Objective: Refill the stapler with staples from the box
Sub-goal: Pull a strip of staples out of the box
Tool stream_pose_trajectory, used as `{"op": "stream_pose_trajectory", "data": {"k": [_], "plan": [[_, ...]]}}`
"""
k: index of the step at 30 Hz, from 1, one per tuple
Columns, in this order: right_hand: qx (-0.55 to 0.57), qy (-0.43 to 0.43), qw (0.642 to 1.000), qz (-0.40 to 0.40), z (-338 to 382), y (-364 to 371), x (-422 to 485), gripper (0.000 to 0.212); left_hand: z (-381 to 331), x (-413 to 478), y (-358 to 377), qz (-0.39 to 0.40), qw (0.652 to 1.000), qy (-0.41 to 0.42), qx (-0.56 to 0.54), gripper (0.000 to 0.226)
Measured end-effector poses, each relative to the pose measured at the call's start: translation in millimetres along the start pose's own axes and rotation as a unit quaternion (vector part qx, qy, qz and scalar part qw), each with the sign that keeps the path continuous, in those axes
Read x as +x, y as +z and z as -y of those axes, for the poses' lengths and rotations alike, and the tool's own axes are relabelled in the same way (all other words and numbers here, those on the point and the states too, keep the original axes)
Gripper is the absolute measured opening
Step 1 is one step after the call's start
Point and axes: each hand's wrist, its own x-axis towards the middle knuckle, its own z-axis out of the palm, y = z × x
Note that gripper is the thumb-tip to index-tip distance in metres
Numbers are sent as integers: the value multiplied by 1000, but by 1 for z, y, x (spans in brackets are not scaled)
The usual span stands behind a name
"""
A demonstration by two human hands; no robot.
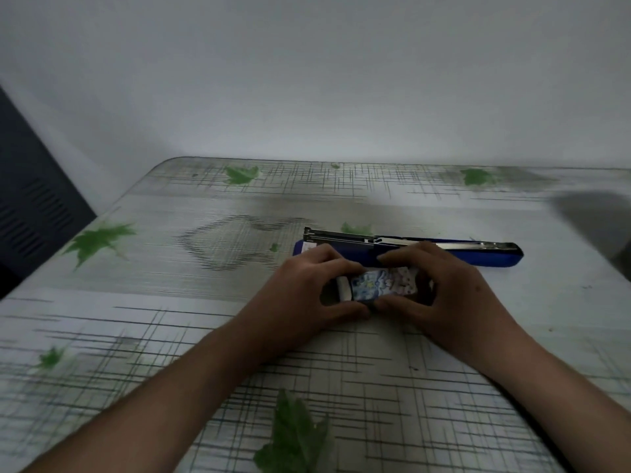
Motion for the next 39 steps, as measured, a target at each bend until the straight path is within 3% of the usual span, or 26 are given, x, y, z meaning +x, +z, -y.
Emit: {"op": "stream_pose_trajectory", "data": {"k": [12,29,35,39], "plan": [[-26,17,998,54,-7,-4,0,43,5,-1,-4,17,1000,-12,-2,50],[-40,10,997,72,-16,-11,-2,38,11,-1,-6,34,999,-12,24,46],[-30,12,997,71,-16,-11,-2,38,1,2,-2,11,999,-28,-14,25],[-33,9,997,68,-15,-10,-1,39,-3,4,2,5,999,-35,-34,24]]}}
